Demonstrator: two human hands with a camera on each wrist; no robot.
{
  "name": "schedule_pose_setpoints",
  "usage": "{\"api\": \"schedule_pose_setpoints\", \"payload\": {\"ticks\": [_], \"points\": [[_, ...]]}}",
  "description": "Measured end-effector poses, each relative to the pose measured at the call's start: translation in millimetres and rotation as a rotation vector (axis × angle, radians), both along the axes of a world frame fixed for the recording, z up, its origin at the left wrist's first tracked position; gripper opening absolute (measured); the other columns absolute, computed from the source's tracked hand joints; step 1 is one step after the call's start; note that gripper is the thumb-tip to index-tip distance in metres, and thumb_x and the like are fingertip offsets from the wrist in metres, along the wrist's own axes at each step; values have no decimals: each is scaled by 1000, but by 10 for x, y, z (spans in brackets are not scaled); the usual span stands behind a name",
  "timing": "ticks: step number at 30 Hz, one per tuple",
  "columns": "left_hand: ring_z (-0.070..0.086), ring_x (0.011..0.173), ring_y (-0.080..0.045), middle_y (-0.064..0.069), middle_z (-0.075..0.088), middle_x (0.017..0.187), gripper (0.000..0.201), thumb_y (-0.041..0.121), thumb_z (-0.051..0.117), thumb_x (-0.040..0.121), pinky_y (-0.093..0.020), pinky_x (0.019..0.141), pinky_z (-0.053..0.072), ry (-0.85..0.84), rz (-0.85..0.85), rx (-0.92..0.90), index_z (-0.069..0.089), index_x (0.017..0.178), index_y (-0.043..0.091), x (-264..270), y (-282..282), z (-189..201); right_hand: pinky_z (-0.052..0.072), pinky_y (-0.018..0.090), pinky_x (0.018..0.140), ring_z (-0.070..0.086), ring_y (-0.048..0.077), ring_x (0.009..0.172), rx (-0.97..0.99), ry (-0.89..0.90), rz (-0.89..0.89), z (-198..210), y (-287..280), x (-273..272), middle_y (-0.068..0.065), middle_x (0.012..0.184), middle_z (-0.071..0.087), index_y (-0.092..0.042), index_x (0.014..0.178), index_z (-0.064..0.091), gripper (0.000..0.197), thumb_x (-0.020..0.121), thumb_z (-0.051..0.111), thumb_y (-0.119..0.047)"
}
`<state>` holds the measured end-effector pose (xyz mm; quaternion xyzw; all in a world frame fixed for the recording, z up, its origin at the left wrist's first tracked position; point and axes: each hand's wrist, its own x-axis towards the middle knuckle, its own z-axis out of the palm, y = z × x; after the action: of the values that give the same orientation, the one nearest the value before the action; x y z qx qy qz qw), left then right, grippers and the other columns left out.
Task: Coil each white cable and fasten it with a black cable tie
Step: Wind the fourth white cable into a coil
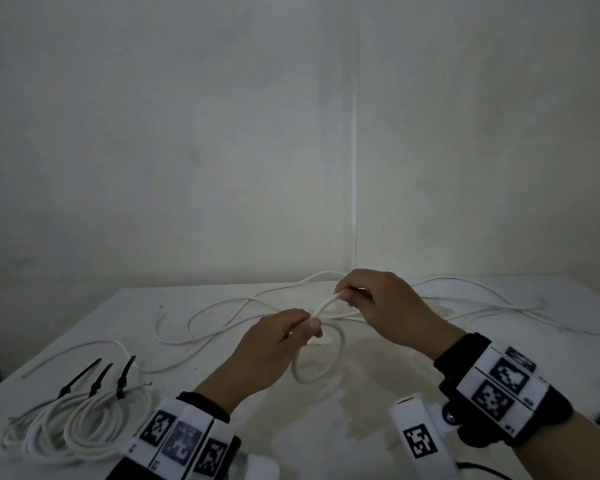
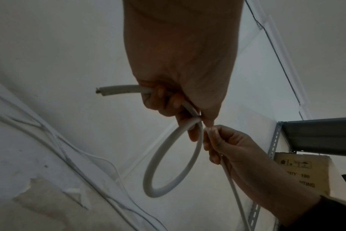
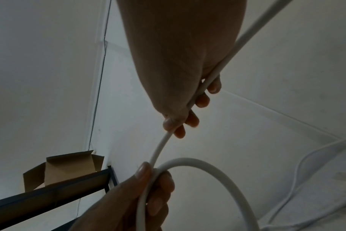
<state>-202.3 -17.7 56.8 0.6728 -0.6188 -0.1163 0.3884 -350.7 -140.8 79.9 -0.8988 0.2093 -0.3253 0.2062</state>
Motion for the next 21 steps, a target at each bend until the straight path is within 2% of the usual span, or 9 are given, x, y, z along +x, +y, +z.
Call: {"api": "schedule_pose_setpoints", "payload": {"ticks": [3, 6, 9, 11, 13, 15, 18, 19, 21], "points": [[43, 58, 3, 13, 49, 62, 29, 34, 43, 96, -13, 57, 33, 115, -23, -20, 58, 71, 36, -18, -3, 17, 44, 27, 82, 60, 14, 90, 183, 33, 114, -1, 50, -22, -11, 86, 65, -21, 96, 67, 20, 94, 48, -14], [44, 58, 6, 13, 50, 69, 29, 26, 39, 97, -9, 58, 34, 155, -59, -24, 61, 78, 29, -48, 2, 58, 45, 32, 87, 60, 15, 94, 235, 32, 152, 10, 73, -38, -6, 91, 68, -20, 93, 68, 23, 95, 46, -13], [46, 58, 13, 17, 50, 71, 31, 22, 36, 98, -6, 58, 35, 165, -70, -5, 64, 95, 8, -97, 8, 95, 46, 28, 84, 61, 8, 87, 255, 36, 157, 25, 70, -50, -4, 89, 69, -19, 90, 70, 23, 94, 48, -11], [47, 56, 13, 18, 50, 69, 30, 22, 37, 98, -5, 57, 35, 198, -76, 2, 65, 95, 13, -98, 16, 104, 45, 23, 81, 60, 2, 80, 295, 27, 183, 37, 80, -52, -6, 82, 68, -22, 88, 68, 24, 94, 48, -11], [45, 54, 10, 16, 49, 68, 26, 24, 39, 97, -6, 56, 35, 211, -74, 17, 62, 87, 27, -82, 22, 117, 46, 25, 82, 62, 5, 78, 342, 1, 214, 33, 98, -44, -4, 77, 68, -22, 90, 67, 23, 95, 47, -11], [45, 54, 6, 14, 49, 67, 24, 24, 42, 97, -9, 56, 35, 166, -30, -5, 62, 84, 30, -46, -4, 126, 47, 28, 78, 60, 9, 75, 341, -36, 197, 33, 121, -38, -6, 71, 65, -25, 88, 66, 23, 95, 47, -12], [49, 61, 3, 13, 56, 74, 19, 21, 50, 94, -9, 61, 37, 35, 88, -119, 68, 90, 19, -20, -49, 151, 46, 27, 76, 59, 13, 76, 375, -104, 165, 46, 139, -13, -4, 72, 66, -28, 82, 66, 25, 94, 49, -14], [49, 61, 3, 10, 58, 75, 18, 20, 52, 92, -10, 61, 36, 34, 114, -151, 69, 92, 15, -16, -55, 157, 44, 24, 73, 59, 11, 74, 402, -114, 166, 49, 146, -7, -3, 74, 67, -27, 80, 67, 25, 94, 50, -14], [48, 58, 5, 8, 61, 74, 17, 21, 57, 90, -11, 57, 36, 77, 132, -177, 71, 91, 13, -4, -52, 154, 37, 9, 60, 52, -3, 57, 442, -107, 170, 59, 163, -4, -4, 72, 66, -18, 81, 69, 23, 94, 50, -14]]}}
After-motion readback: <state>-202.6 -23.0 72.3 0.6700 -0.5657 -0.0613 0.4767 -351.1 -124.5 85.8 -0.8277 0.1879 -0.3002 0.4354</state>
